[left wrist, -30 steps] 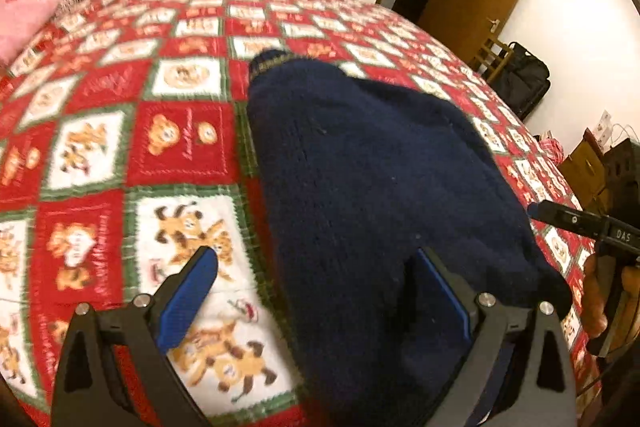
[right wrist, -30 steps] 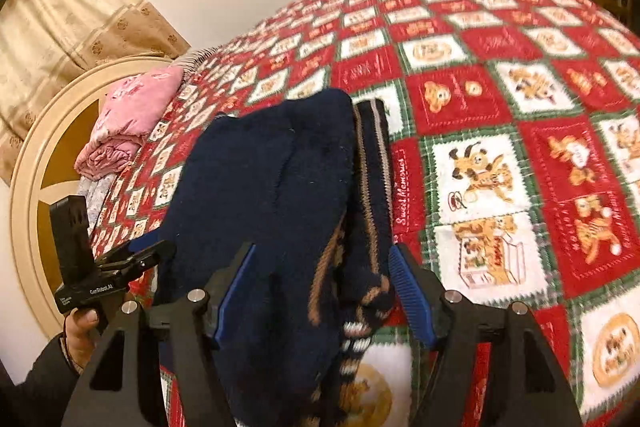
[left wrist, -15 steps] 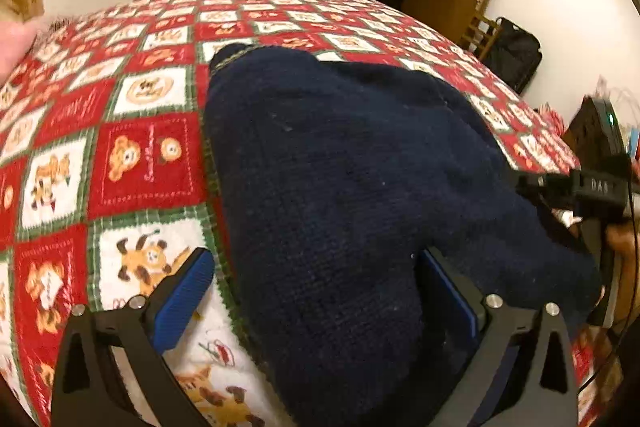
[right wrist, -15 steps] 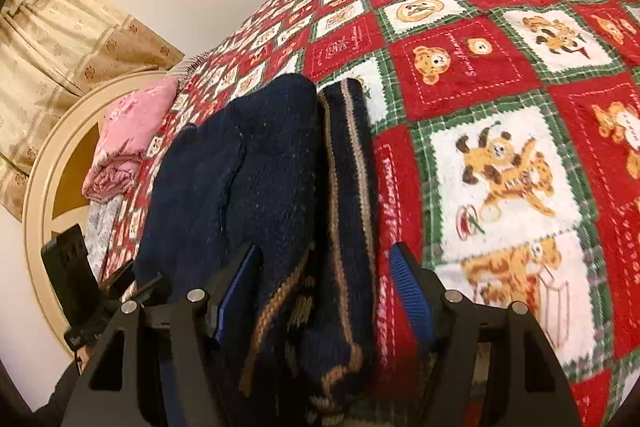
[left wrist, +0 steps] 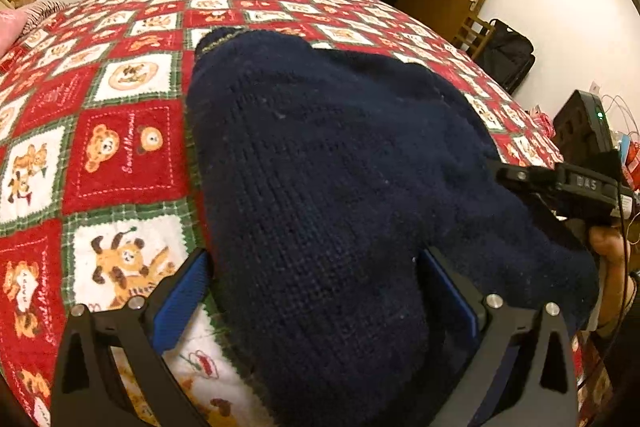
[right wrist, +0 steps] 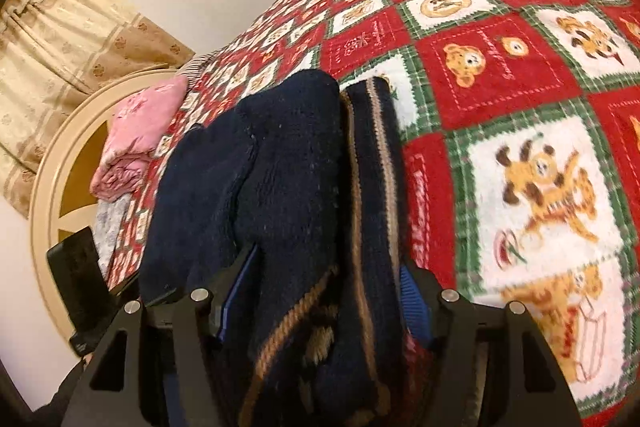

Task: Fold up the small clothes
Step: 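Carry the folded sweater with both tools toward the bed headboard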

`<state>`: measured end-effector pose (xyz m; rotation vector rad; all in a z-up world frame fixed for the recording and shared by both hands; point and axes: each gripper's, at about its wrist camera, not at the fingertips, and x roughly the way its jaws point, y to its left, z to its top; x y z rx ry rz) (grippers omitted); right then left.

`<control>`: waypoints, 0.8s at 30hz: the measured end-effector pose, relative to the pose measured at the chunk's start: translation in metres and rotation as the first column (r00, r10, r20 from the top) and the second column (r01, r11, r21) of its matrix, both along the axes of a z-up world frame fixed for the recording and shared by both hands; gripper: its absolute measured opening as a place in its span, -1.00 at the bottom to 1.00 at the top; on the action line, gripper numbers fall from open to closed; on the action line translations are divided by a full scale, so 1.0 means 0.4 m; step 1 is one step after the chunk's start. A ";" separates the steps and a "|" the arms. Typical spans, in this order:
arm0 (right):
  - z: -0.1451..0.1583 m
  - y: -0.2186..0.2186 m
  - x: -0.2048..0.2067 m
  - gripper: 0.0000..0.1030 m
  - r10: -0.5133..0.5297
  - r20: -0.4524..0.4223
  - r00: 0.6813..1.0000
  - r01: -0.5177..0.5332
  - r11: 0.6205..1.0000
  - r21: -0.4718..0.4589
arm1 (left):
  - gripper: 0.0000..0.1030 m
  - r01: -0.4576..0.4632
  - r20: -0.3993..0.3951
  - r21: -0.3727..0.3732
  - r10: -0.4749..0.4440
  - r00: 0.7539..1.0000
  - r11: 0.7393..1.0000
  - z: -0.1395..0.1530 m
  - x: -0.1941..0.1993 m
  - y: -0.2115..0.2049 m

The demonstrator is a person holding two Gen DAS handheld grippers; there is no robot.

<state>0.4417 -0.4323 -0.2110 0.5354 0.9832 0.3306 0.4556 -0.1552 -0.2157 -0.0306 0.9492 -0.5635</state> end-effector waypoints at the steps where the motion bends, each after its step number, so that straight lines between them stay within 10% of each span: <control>1: -0.001 0.008 0.004 -0.01 0.006 -0.004 1.000 -0.006 1.000 0.016 | 1.00 0.000 -0.006 -0.005 0.000 1.000 1.000 -0.001 0.001 0.001; 9: -0.028 -0.004 -0.001 -0.13 0.019 -0.009 1.000 -0.018 0.992 0.124 | 1.00 0.036 -0.051 -0.051 -0.039 0.998 0.998 -0.012 0.016 -0.002; 16: 0.003 0.034 -0.027 -0.31 -0.017 0.022 1.000 0.015 0.998 0.060 | 0.18 0.082 0.068 0.022 -0.083 0.994 0.996 0.034 -0.044 -0.044; 24: 0.037 0.043 -0.051 -0.35 -0.038 0.048 0.998 0.036 0.998 0.051 | -0.13 0.056 0.130 0.117 -0.071 0.989 0.992 0.074 -0.077 -0.056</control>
